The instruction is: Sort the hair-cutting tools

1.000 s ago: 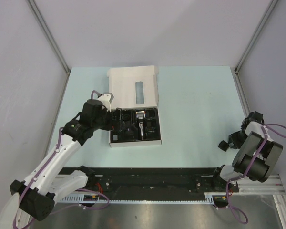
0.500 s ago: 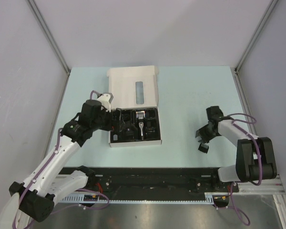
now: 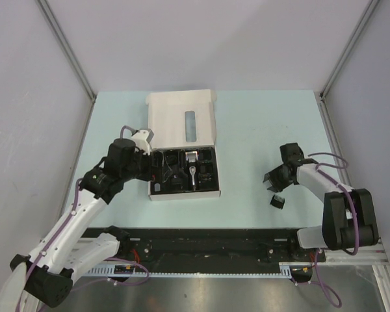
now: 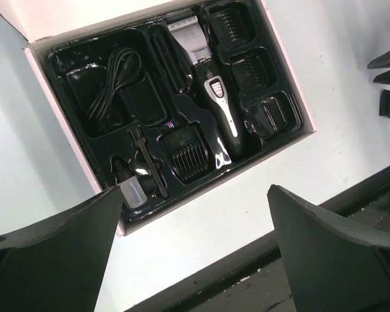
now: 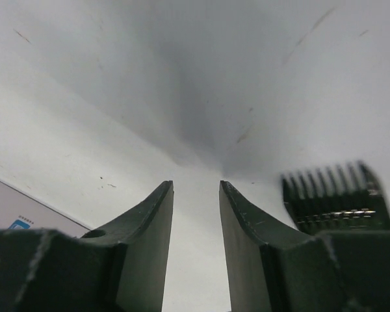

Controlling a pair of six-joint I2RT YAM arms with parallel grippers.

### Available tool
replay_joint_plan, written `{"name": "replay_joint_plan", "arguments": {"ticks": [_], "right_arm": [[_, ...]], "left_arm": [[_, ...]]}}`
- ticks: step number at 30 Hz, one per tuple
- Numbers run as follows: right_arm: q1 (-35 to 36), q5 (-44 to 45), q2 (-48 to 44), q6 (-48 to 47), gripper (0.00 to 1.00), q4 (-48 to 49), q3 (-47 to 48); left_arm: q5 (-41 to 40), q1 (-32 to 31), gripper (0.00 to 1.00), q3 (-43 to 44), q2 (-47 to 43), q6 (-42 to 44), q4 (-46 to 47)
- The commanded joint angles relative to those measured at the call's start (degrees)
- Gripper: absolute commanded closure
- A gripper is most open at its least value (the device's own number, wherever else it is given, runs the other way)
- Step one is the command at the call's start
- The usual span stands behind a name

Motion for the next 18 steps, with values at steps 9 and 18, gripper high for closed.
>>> {"name": "replay_joint_plan", "arguments": {"ticks": [9,18], "right_arm": [[-16.24,11.4,-12.49,-16.34,0.83,-18.56,2.18],[-16.87,10.97,-12.14,-16.78,1.0,-20.61,-1.69]], "left_arm": [[7.95,0.41,0.0,-2.35,-2.71,-3.17,0.8],[9.45,0.32,0.0,-2.53,-2.62,-5.28,1.15]]}}
